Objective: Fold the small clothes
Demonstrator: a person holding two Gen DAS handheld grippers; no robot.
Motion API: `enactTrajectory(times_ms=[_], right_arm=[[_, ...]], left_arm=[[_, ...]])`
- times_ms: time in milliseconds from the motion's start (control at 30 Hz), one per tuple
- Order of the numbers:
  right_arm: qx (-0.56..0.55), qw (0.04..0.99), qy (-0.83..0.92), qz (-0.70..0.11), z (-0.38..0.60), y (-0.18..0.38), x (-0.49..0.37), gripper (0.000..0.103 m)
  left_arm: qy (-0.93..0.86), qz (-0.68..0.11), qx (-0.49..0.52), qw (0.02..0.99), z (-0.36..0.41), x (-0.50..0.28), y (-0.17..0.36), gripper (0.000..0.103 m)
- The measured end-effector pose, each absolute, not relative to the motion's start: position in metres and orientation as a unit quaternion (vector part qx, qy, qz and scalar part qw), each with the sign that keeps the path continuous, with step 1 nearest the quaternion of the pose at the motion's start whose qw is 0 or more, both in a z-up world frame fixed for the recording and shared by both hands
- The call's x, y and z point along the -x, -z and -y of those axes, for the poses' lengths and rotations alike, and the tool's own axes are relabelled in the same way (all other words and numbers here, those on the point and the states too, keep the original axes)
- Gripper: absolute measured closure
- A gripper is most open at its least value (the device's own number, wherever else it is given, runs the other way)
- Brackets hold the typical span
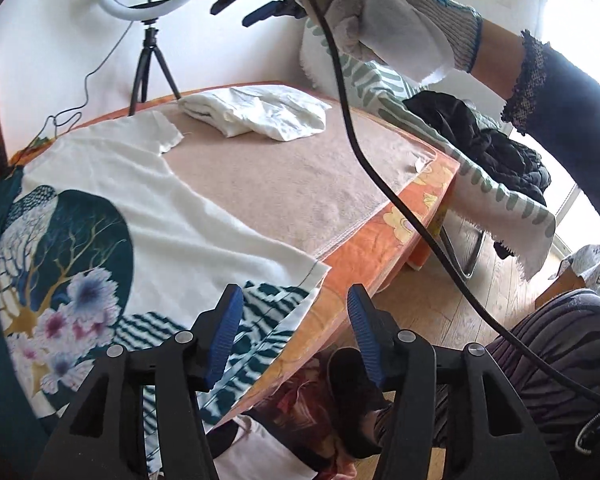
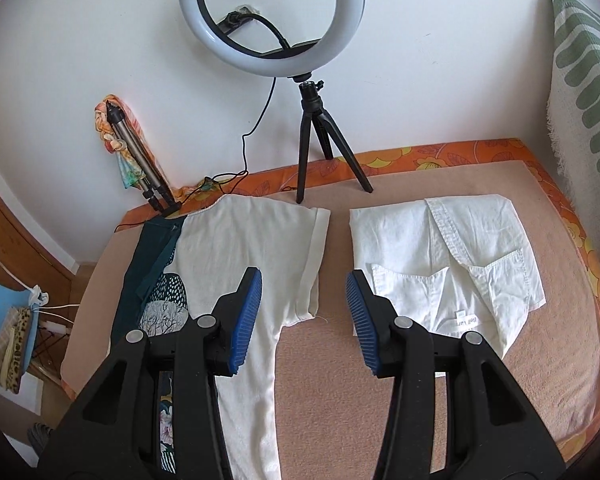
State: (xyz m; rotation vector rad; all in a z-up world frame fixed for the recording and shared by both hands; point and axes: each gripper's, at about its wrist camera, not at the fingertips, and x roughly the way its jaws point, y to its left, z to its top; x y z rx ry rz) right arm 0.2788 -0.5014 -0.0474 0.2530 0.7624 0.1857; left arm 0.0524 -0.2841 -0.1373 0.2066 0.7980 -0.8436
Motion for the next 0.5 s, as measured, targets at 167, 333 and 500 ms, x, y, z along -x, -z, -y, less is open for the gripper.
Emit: enactTrajectory(times_ms=[167,333,500], right_arm=[[-0.133,0.914,-0.107,-0.368,0.519,0.054,-0.295,0.056],[-0.128,0.904,-0.135,-0.385,0.513,0.075,-0.326,0.056],[-0.149,0.885,-0.167,-0.408,0.501,0.102,-0.364,0.056]], left_arm=[[0.377,-0.375,-0.151,0.833,0.323,-0.058,0.152,0.050],[0.355,-0.398,-0.133,0.835,0.327,-0.075,0.164,0.055],[0.364,-0.416,-0.087,0.829,0.319,-0.086,0.173,0.095]])
